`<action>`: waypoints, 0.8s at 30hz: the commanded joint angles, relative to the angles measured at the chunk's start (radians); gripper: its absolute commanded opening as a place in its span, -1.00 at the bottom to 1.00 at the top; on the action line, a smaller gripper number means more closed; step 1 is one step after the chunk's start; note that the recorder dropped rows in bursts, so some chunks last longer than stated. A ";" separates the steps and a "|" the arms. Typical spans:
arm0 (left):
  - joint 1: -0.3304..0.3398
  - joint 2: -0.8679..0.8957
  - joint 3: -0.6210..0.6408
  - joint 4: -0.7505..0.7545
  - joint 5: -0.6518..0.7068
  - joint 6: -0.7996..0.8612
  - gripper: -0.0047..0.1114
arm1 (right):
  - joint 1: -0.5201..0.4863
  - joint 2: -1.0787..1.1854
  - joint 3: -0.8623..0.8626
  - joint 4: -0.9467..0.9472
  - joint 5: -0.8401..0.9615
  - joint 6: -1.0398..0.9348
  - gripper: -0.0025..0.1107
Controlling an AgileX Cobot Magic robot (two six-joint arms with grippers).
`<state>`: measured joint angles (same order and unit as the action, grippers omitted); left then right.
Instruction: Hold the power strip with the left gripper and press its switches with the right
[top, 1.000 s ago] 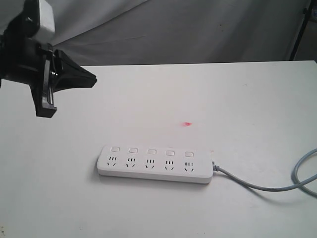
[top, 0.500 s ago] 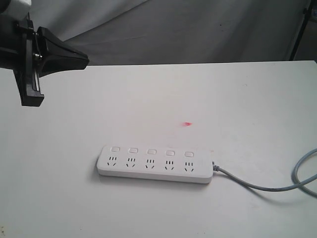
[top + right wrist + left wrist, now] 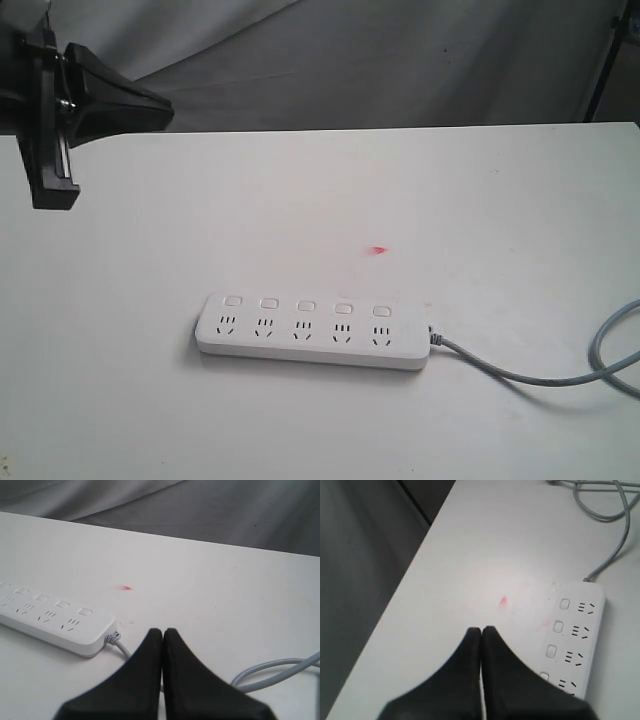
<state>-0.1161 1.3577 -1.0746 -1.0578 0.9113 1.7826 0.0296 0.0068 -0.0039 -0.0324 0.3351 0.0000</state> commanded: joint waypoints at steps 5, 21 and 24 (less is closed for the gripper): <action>0.007 -0.307 -0.001 -0.010 0.002 -0.013 -0.92 | -0.008 -0.007 0.004 -0.006 -0.001 0.006 -0.96; 0.198 -0.916 -0.001 -0.010 0.002 -0.013 -0.92 | -0.008 -0.007 0.004 -0.006 -0.001 0.006 -0.96; 0.238 -0.975 -0.001 -0.010 0.002 -0.013 -0.92 | -0.008 -0.007 0.004 -0.006 -0.001 0.006 -0.96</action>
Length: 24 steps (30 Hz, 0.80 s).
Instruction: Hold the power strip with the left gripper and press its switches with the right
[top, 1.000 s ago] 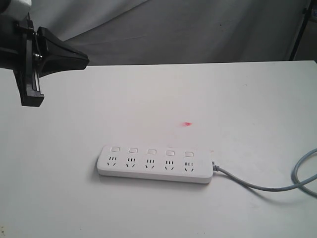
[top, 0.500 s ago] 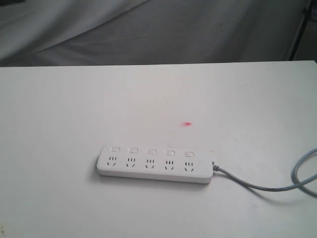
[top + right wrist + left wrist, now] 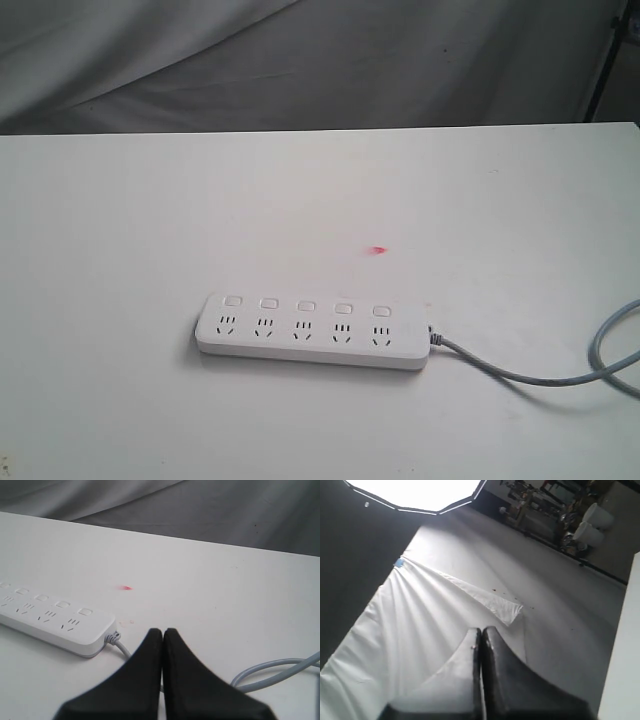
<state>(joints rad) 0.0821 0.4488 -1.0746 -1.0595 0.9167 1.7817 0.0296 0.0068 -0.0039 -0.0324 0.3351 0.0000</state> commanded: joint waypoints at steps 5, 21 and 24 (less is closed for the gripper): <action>0.060 -0.153 -0.001 -0.008 -0.003 -0.012 -0.92 | -0.008 -0.007 0.004 -0.006 -0.001 0.006 -0.96; 0.090 -0.415 -0.001 -0.008 -0.003 -0.012 -0.92 | -0.008 -0.007 0.004 -0.006 -0.001 0.006 -0.96; 0.092 -0.444 -0.001 -0.008 -0.001 -0.012 -0.92 | -0.008 -0.007 0.004 -0.006 -0.001 0.006 -0.96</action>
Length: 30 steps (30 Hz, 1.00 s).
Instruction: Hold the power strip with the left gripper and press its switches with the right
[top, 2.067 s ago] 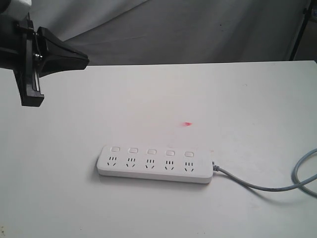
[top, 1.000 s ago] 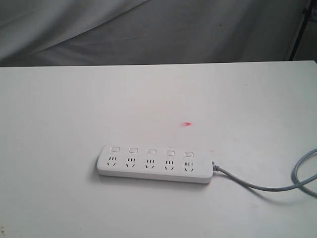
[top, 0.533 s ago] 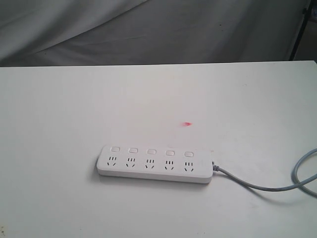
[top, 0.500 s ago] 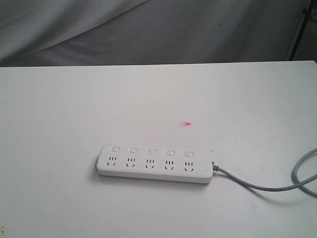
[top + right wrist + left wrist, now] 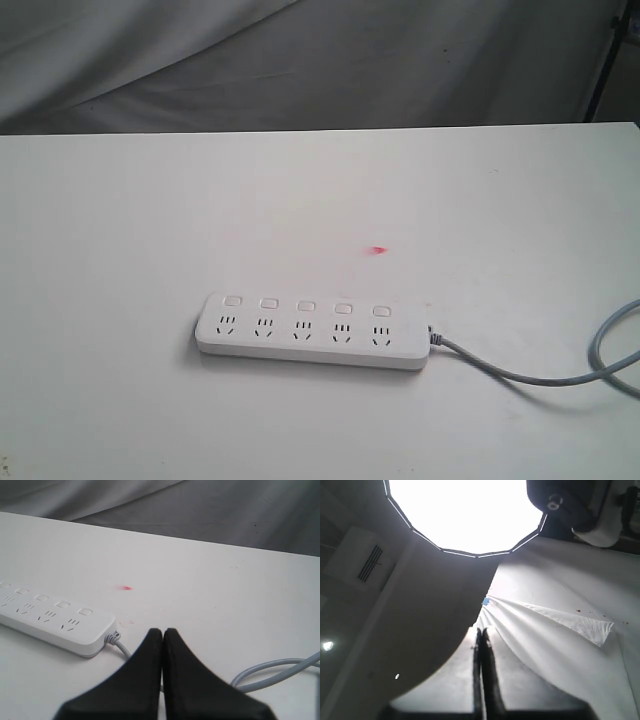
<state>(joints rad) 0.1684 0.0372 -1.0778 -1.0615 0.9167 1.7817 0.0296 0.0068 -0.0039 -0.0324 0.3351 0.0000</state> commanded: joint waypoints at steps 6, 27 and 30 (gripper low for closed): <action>0.006 -0.037 0.000 -0.015 -0.001 -0.012 -0.92 | -0.008 -0.007 0.004 -0.006 -0.001 0.006 -0.96; 0.006 -0.037 0.003 -0.008 -0.001 -0.012 -0.92 | -0.008 -0.007 0.004 -0.006 -0.001 0.006 -0.96; 0.006 -0.037 0.051 -0.007 -0.001 -0.012 -0.92 | -0.008 -0.007 0.004 -0.006 -0.001 0.006 -0.96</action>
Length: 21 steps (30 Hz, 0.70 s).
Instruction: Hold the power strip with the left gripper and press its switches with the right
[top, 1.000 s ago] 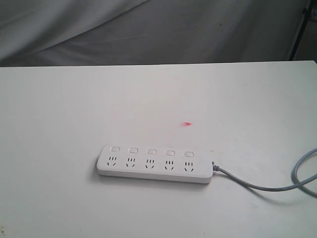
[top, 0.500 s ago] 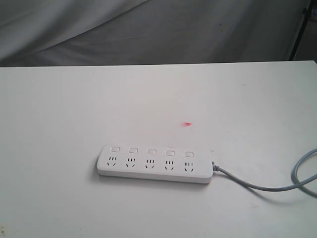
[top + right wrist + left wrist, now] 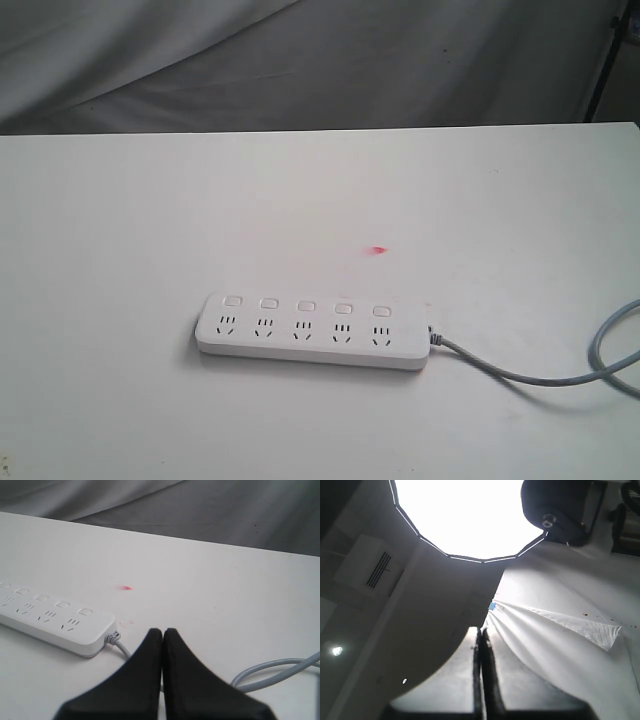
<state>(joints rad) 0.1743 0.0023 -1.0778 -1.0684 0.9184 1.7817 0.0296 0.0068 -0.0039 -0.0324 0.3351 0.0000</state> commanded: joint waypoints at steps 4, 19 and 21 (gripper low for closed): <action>0.000 -0.002 0.230 0.110 -0.029 0.003 -0.92 | -0.008 -0.007 0.004 -0.006 -0.001 0.006 -0.96; 0.000 -0.002 0.729 0.499 -0.705 -1.122 -0.92 | -0.008 -0.007 0.004 -0.006 -0.001 0.006 -0.96; 0.000 -0.002 0.766 0.572 -0.756 -1.241 -0.92 | -0.008 -0.007 0.004 -0.006 -0.001 0.006 -0.96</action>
<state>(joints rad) 0.1743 0.0051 -0.3604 -0.5978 0.2526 0.7366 0.0296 0.0068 -0.0039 -0.0324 0.3351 0.0000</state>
